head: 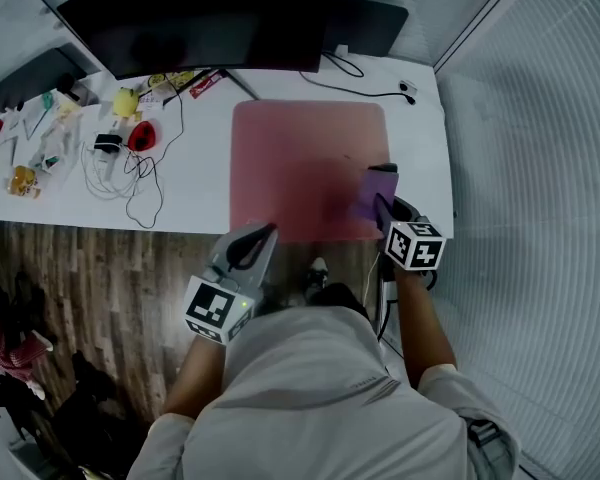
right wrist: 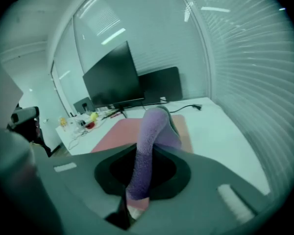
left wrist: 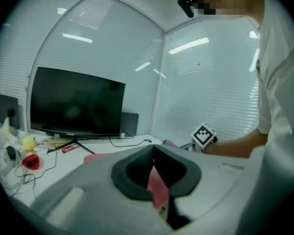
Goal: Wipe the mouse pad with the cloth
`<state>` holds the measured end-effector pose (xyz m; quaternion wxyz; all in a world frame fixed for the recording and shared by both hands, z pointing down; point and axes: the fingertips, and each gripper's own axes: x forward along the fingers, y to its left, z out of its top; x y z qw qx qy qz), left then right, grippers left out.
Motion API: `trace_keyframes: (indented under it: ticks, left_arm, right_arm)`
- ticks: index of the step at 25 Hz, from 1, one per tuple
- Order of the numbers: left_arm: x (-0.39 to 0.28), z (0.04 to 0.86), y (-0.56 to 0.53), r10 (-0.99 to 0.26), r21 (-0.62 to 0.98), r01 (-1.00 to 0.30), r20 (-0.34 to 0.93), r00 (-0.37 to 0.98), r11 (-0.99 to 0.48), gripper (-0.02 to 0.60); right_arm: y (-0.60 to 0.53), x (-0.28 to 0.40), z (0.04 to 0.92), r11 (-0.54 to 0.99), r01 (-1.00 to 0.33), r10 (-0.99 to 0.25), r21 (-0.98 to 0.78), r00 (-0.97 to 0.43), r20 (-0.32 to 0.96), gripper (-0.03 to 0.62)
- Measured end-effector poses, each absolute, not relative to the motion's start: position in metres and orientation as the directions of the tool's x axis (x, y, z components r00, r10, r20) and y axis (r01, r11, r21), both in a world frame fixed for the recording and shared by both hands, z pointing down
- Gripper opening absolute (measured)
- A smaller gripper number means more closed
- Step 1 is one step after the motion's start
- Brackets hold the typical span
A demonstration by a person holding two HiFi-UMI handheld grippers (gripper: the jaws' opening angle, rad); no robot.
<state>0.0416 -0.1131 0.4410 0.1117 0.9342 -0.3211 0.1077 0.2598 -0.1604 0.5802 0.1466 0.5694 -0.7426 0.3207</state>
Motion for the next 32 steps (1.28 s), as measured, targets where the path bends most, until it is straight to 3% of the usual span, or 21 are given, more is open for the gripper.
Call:
trace_keyframes:
  ticks: [9, 16, 19, 24, 32]
  left_arm:
    - [-0.098, 0.439, -0.095, -0.693, 0.138, -0.745, 0.289, 0.660, -0.653, 0.003]
    - [-0.200, 0.445, -0.072, -0.762, 0.155, -0.815, 0.291, 0.578, -0.559, 0.003]
    - [-0.222, 0.448, -0.067, -0.778, 0.156, -0.826, 0.281, 0.562, -0.541, 0.003]
    - [-0.217, 0.447, -0.067, -0.779, 0.161, -0.823, 0.264, 0.568, -0.545, 0.003]
    - [-0.120, 0.455, -0.081, -0.720, 0.143, -0.771, 0.287, 0.632, -0.620, 0.003]
  right_arm:
    - [-0.160, -0.018, 0.564, 0.496, -0.734, -0.544, -0.463, -0.679, 0.493, 0.048]
    - [-0.155, -0.164, 0.606, 0.604, -0.666, -0.403, -0.438, -0.729, 0.553, 0.048]
    - [-0.157, -0.174, 0.636, 0.584, -0.702, -0.385, -0.408, -0.682, 0.622, 0.048]
    - [-0.149, -0.131, 0.662, 0.539, -0.761, -0.388, -0.361, -0.605, 0.696, 0.048]
    - [-0.141, -0.017, 0.680, 0.455, -0.818, -0.429, -0.353, -0.548, 0.718, 0.048]
